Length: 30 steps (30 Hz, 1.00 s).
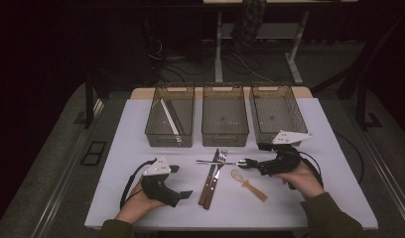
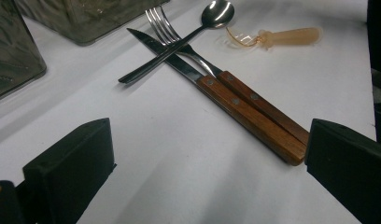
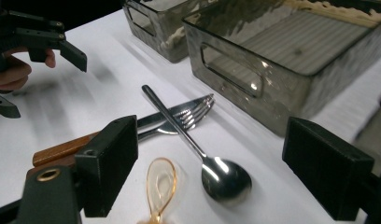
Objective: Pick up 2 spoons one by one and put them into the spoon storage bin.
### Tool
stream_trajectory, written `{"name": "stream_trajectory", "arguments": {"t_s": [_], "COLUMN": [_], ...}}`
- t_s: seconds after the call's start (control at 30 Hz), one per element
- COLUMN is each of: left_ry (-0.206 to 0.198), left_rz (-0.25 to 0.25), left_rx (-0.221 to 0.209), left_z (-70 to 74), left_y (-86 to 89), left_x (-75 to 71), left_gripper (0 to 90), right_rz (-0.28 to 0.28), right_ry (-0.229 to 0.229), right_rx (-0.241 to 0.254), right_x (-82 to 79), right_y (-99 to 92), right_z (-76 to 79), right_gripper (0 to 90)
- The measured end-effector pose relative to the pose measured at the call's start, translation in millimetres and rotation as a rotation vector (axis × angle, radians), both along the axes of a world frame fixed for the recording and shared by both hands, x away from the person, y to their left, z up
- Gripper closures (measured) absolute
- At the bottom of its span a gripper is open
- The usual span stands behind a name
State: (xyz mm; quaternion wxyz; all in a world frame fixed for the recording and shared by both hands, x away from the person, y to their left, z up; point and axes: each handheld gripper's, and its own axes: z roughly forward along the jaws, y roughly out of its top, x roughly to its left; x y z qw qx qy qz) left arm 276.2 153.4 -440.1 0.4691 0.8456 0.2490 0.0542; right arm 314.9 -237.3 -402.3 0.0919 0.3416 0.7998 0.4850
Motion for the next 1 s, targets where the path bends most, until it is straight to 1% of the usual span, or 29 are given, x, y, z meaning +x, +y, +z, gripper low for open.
{"name": "stream_trajectory", "arguments": {"t_s": [0.07,0.2,0.27,0.4,0.47,0.57,0.63,0.73,0.83,0.9,1.0], "left_ry": [0.001,0.002,0.000,0.000,-0.002,0.002,0.001,-0.002,-0.008,-0.009,-0.011], "left_rz": [0.001,0.007,0.008,0.008,0.010,0.011,0.009,0.007,0.016,0.027,0.038], "left_rx": [0.001,-0.001,-0.004,-0.003,-0.007,-0.008,-0.008,-0.007,0.005,0.003,-0.005], "left_z": [-0.3,-0.1,0.7,0.4,0.6,0.2,0.2,0.6,0.1,0.2,1.1], "left_y": [0.1,0.9,0.9,1.6,2.4,2.6,2.5,3.0,6.6,10.5,15.5], "left_x": [-0.3,0.2,0.2,-0.6,-0.6,0.1,0.1,-0.6,-0.4,-0.3,-0.5], "left_gripper": [0.0,0.0,0.0,0.0,0.0,0.0,0.0,0.0,0.0,0.0,0.0], "right_rz": [-0.005,-0.035,-0.048,-0.053,-0.042,-0.023,-0.005,0.031,0.058,0.071,0.090], "right_ry": [-0.005,-0.012,-0.007,0.008,0.019,0.038,0.065,0.078,0.085,0.082,0.099], "right_rx": [0.005,-0.010,-0.028,-0.045,-0.041,-0.058,-0.064,-0.070,-0.101,-0.121,-0.150], "right_x": [-4.1,-13.1,-17.6,-26.8,-31.7,-37.5,-40.0,-43.7,-47.5,-49.4,-51.7], "right_y": [-5.6,-15.6,-21.3,-31.7,-35.7,-38.6,-38.6,-36.6,-31.8,-28.2,-22.5], "right_z": [-1.8,-5.8,-7.7,-10.8,-12.3,-16.6,-19.5,-21.7,-23.1,-24.4,-26.9], "right_gripper": [17.6,17.5,17.5,17.6,17.5,17.5,17.5,17.5,17.6,17.6,17.7]}}
